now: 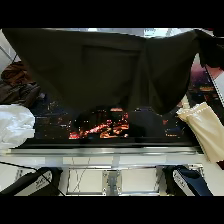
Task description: Fold the shirts.
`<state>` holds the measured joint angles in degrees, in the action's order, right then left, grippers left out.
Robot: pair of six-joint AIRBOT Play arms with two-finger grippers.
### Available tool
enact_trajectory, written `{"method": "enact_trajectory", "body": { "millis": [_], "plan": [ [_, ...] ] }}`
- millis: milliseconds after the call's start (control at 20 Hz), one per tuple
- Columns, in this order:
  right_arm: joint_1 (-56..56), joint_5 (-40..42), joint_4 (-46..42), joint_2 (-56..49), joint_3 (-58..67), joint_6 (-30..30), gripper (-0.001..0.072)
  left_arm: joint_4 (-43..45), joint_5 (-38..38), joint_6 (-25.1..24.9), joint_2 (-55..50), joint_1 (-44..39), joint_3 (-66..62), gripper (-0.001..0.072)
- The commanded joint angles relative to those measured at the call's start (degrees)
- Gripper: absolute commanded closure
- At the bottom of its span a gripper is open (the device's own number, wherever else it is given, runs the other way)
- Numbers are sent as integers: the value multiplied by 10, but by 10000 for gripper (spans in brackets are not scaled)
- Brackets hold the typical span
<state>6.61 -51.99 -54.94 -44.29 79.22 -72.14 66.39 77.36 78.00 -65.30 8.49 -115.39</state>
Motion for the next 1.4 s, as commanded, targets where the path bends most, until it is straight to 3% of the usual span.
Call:
{"method": "enact_trajectory", "body": {
  "millis": [0, 150, 250, 600, 650, 700, 750, 800, 950, 1150, 1250, 1350],
  "plan": [
    [1, -64, 2, -42, 3, -1, 679, -33, -13, 0, -6, 0, 73, 696],
    [1, -70, 2, -120, -52, -3, 679, -33, -49, 0, -64, 0, 157, 696],
    [0, -44, 2, -184, -104, -3, 679, -34, -118, 2, -121, -3, 192, 696],
    [-23, 218, 9, -345, -184, -27, 676, -38, -337, 24, -312, -59, 199, 694],
    [-31, 261, 12, -349, -184, -31, 674, -38, -369, 27, -322, -66, 199, 654],
    [-40, 309, 17, -350, -184, -31, 603, -39, -406, 29, -325, -69, 199, 439],
    [-45, 344, 25, -349, -184, -31, 420, -38, -438, 42, -323, -69, 196, 207],
    [-46, 371, 34, -346, -184, -31, 308, -38, -450, 50, -318, -65, 184, 96],
    [-24, 369, 28, -318, -183, -31, 308, -24, -358, 41, -291, -32, 113, 98],
    [57, 228, -31, -236, -183, -31, 311, 103, -188, -5, -231, 31, 86, 101],
    [104, 144, -67, -181, -183, -31, 326, 90, -105, -35, -221, 66, 87, 109],
    [142, 79, -114, -122, -184, -31, 328, 10, -51, -79, -211, 99, 135, 109]
  ]
}}
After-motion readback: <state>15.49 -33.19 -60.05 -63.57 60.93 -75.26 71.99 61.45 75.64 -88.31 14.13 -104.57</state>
